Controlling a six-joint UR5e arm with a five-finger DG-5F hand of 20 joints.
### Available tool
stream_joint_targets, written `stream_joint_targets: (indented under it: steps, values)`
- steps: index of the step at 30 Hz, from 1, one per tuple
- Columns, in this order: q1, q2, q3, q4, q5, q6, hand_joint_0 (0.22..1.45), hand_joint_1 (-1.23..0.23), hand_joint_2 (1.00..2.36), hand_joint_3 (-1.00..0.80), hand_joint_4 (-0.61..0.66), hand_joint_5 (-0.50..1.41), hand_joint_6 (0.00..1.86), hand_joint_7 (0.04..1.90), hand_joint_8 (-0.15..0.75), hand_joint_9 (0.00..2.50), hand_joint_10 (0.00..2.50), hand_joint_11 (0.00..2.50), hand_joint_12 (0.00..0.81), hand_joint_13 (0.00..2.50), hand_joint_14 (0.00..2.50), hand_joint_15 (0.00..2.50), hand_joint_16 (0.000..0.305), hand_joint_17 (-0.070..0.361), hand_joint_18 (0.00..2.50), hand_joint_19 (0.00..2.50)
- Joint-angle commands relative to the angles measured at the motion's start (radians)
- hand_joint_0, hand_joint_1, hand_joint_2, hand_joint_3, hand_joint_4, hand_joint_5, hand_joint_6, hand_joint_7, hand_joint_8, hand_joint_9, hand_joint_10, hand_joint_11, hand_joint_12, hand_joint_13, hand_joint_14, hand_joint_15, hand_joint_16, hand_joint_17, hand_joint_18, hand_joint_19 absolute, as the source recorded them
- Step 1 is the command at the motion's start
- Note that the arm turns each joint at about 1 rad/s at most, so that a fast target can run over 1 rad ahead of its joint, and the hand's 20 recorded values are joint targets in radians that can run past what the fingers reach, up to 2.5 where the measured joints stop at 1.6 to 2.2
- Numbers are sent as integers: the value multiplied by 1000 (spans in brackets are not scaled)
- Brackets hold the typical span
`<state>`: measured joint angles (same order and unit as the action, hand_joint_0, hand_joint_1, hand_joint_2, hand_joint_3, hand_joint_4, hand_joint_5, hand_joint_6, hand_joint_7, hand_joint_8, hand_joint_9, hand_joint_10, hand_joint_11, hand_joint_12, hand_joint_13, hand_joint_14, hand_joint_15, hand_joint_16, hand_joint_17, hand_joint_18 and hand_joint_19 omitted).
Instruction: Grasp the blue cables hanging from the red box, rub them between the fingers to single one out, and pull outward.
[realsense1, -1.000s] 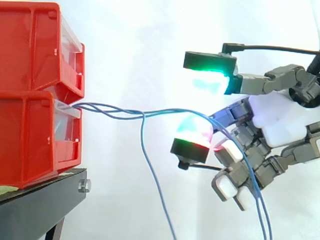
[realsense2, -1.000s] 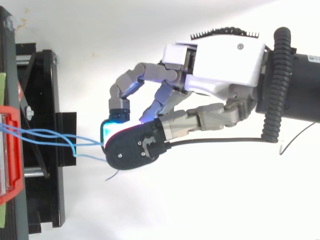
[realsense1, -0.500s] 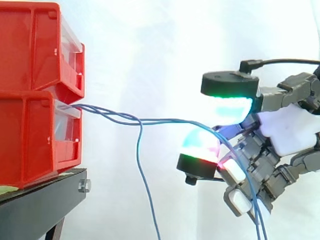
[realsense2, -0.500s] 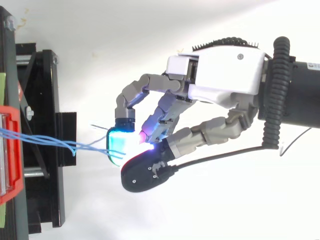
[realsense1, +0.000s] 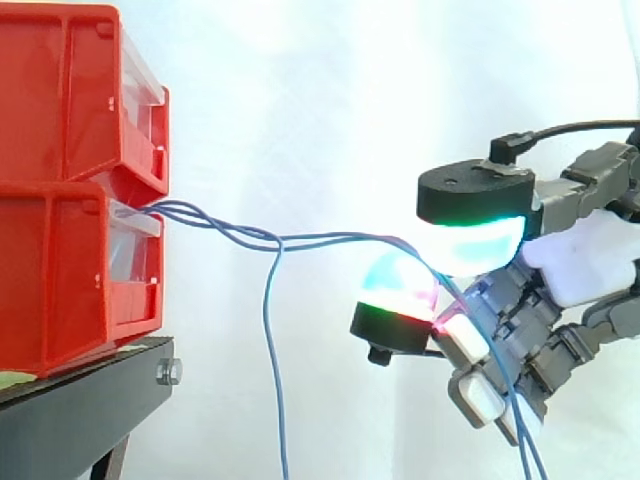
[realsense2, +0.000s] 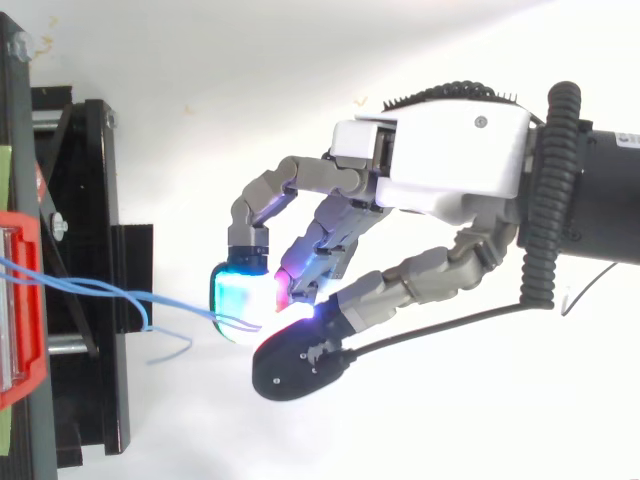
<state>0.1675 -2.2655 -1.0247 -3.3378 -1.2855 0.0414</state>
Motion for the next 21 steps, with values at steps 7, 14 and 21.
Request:
stream_joint_targets:
  steps: [7,14,21]
  values:
    - [0,0,49,-68,0,0,758,-903,1000,-500,23,-193,929,935,237,982,21,671,330,901,23,586,44,98,795,530]
    - [1,0,51,-72,0,0,564,-653,1000,-500,71,-150,889,995,268,1101,22,675,349,950,26,620,46,103,811,608]
    - [0,0,51,-71,0,0,545,-607,1000,-500,79,-128,863,1053,274,1134,22,661,363,975,26,628,48,107,823,614]
